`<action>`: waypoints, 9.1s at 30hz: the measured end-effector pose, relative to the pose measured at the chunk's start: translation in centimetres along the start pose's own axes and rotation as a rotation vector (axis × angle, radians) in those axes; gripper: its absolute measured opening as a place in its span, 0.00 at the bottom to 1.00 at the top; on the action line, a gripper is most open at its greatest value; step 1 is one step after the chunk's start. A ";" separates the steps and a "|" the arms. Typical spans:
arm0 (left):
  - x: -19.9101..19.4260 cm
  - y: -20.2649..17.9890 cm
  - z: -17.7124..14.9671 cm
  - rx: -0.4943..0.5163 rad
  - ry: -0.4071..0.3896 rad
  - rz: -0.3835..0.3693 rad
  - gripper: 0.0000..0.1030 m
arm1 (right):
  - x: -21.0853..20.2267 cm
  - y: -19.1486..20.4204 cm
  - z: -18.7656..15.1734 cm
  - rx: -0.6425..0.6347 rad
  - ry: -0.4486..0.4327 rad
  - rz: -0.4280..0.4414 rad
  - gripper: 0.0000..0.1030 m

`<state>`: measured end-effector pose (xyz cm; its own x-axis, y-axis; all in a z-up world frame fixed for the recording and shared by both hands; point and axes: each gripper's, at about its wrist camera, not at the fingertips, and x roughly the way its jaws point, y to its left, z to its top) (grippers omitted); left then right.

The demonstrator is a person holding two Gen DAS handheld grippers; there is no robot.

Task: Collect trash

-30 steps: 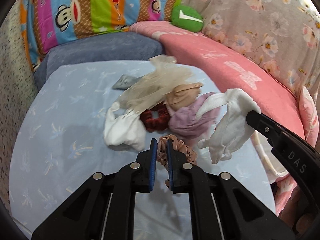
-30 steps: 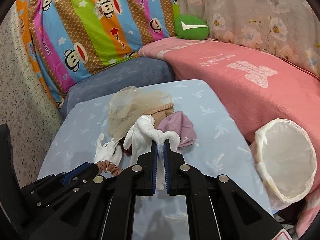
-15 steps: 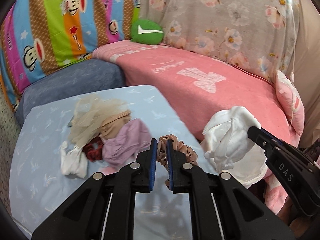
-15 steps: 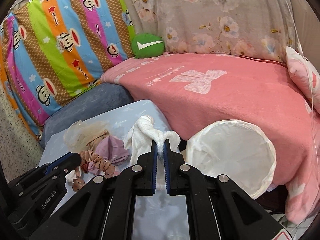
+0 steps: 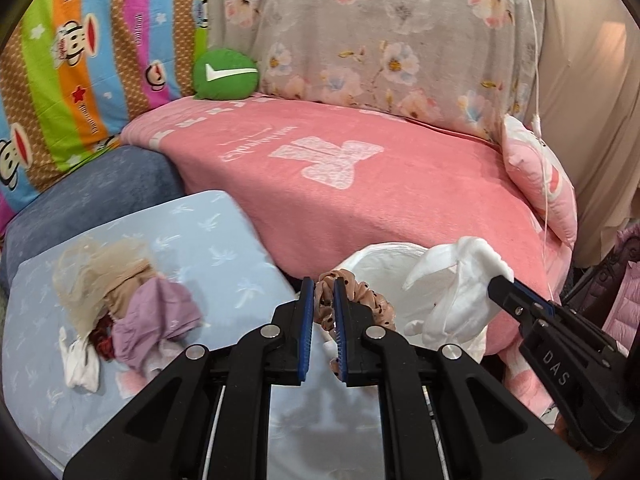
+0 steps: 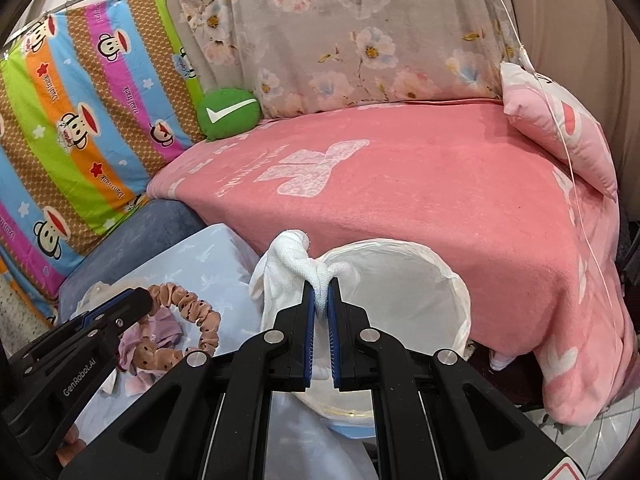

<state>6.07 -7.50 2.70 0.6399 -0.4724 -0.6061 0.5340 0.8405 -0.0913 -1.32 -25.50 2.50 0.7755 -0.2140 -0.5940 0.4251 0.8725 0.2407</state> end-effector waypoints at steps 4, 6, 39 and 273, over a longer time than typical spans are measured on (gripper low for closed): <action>1.1 -1.4 0.4 0.021 0.010 -0.035 0.11 | 0.7 -1.5 0.0 0.022 0.006 -0.021 0.06; 1.7 -2.0 0.5 0.030 0.019 -0.049 0.11 | 1.0 -2.2 0.0 0.032 0.008 -0.032 0.06; 2.1 0.9 0.5 -0.045 0.032 0.055 0.58 | 1.8 1.4 -1.1 -0.033 0.021 -0.020 0.27; -0.6 17.2 -7.9 -0.335 0.165 0.286 0.68 | 6.1 17.6 -8.8 -0.302 0.221 0.143 0.44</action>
<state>10.46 9.31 -4.79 0.6243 -0.1840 -0.7593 0.1242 0.9829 -0.1361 6.79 -7.54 -3.63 0.6839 -0.0104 -0.7295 0.1384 0.9836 0.1158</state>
